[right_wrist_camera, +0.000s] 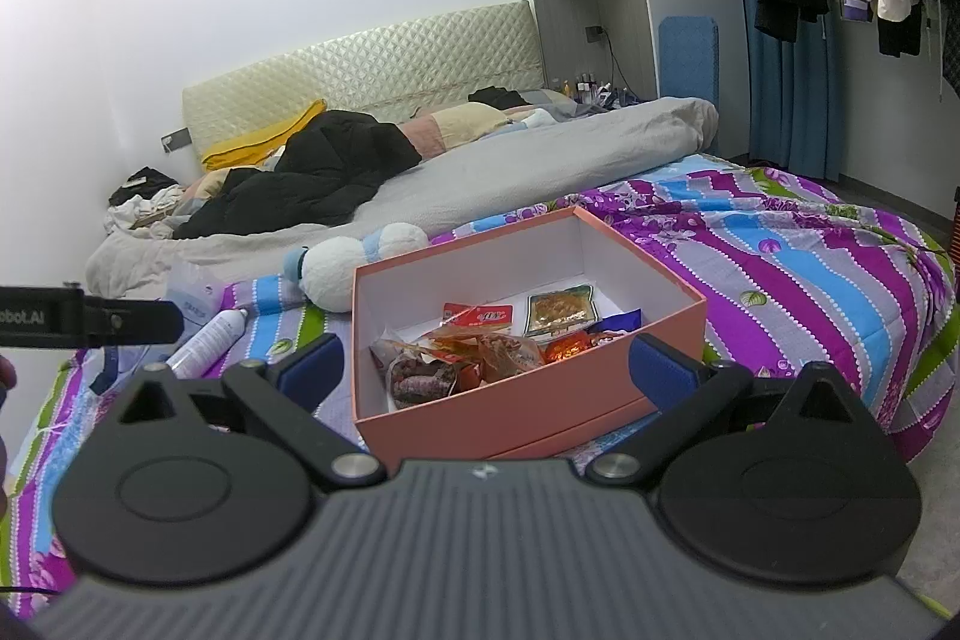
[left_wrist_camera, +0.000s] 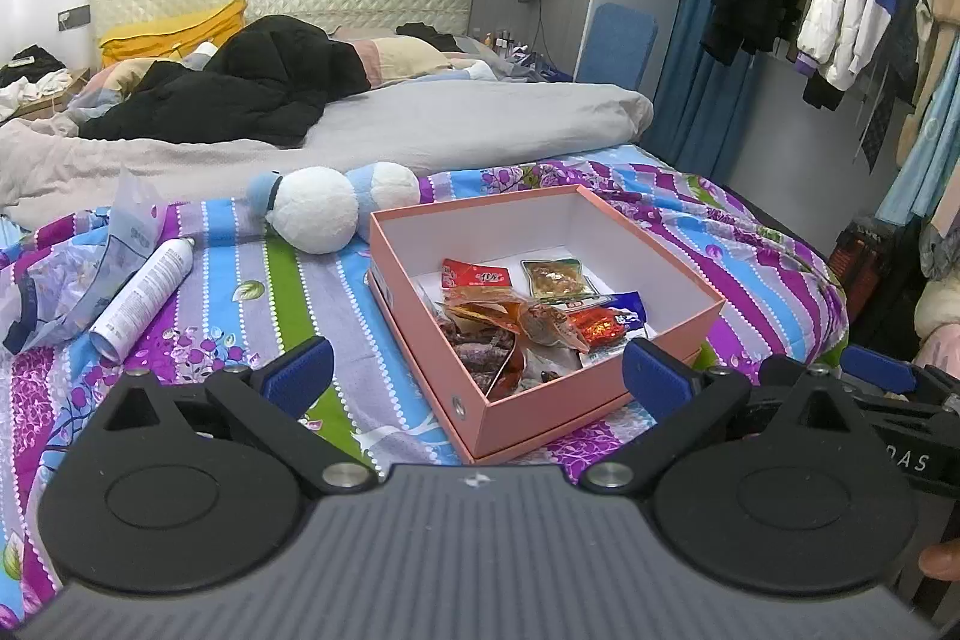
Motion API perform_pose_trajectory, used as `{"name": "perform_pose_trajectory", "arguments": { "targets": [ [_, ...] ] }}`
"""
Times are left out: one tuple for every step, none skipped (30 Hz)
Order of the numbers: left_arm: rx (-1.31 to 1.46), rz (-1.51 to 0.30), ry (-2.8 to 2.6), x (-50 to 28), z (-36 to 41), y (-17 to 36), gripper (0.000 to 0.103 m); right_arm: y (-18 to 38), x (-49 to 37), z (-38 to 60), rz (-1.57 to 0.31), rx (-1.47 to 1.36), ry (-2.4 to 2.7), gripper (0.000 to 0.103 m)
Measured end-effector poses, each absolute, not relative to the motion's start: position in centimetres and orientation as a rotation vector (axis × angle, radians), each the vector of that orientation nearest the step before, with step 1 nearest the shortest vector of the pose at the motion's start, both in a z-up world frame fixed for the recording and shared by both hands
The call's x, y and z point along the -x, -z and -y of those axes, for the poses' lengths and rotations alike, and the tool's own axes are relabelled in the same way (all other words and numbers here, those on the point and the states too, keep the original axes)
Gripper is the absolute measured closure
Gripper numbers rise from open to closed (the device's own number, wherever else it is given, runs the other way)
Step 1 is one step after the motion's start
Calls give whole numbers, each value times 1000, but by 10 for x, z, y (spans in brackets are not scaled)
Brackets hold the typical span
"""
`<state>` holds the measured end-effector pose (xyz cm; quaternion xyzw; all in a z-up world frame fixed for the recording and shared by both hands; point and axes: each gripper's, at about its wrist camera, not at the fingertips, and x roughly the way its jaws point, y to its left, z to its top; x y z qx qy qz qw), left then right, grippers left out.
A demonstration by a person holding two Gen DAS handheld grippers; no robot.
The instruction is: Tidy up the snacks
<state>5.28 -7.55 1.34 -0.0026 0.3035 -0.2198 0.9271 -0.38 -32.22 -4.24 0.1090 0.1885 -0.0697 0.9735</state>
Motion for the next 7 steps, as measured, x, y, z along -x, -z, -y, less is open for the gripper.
{"name": "perform_pose_trajectory", "arguments": {
  "targets": [
    [5,-622,450,-53,75,-13,0,42,4,322,-380,-219,140,0],
    [5,-623,451,-53,76,-13,0,43,4,322,-381,-219,140,0],
    [6,-624,451,-53,76,-13,0,42,4,322,-381,-218,140,0],
    [6,-626,452,-52,76,-13,0,42,4,322,-380,-218,140,0],
    [5,-627,453,-52,76,-13,0,43,4,323,-380,-218,140,0],
    [4,-628,454,-52,76,-12,0,43,4,323,-381,-219,140,0],
    [2,-627,455,-52,76,-12,0,43,4,322,-380,-219,138,0]
  ]
}}
